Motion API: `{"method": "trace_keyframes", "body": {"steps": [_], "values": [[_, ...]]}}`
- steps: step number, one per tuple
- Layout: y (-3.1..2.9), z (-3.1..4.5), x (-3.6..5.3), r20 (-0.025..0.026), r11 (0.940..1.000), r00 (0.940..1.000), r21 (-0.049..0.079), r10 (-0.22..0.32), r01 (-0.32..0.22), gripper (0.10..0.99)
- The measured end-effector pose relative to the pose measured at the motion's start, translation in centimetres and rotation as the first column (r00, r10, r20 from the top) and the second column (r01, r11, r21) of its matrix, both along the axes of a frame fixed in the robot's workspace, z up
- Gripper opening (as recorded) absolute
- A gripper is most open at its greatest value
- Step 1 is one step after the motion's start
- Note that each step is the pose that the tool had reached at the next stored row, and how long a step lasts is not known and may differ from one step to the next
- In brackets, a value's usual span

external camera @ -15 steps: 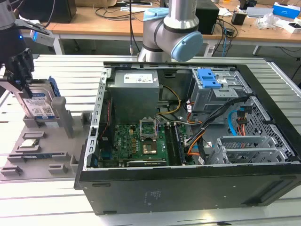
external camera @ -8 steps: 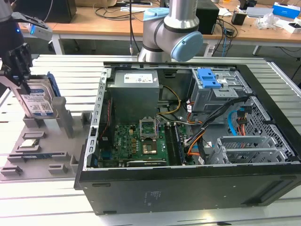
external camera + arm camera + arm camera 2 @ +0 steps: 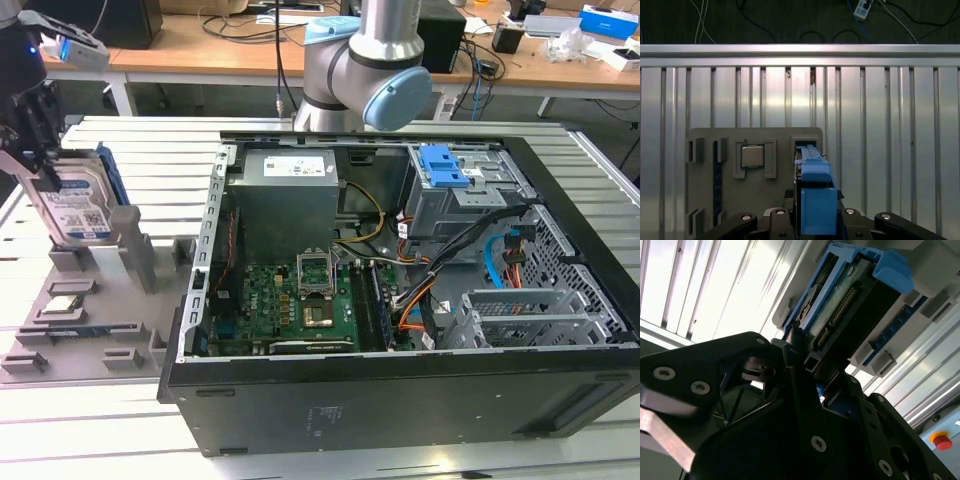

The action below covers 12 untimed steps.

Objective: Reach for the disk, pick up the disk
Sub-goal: 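Pick up the disk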

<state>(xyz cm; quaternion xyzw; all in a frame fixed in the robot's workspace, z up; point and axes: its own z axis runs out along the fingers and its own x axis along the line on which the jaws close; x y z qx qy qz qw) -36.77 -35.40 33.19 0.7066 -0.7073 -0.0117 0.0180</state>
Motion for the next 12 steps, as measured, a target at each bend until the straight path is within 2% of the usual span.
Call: {"method": "trace_keyframes", "body": {"steps": [10,12], "values": [[0.01,1.82,0.07,-0.0008,1.0,1.0,0.0,0.0,0.0,0.365],[0.01,2.45,0.09,-0.0012,1.0,1.0,0.0,0.0,0.0,0.365]]}}
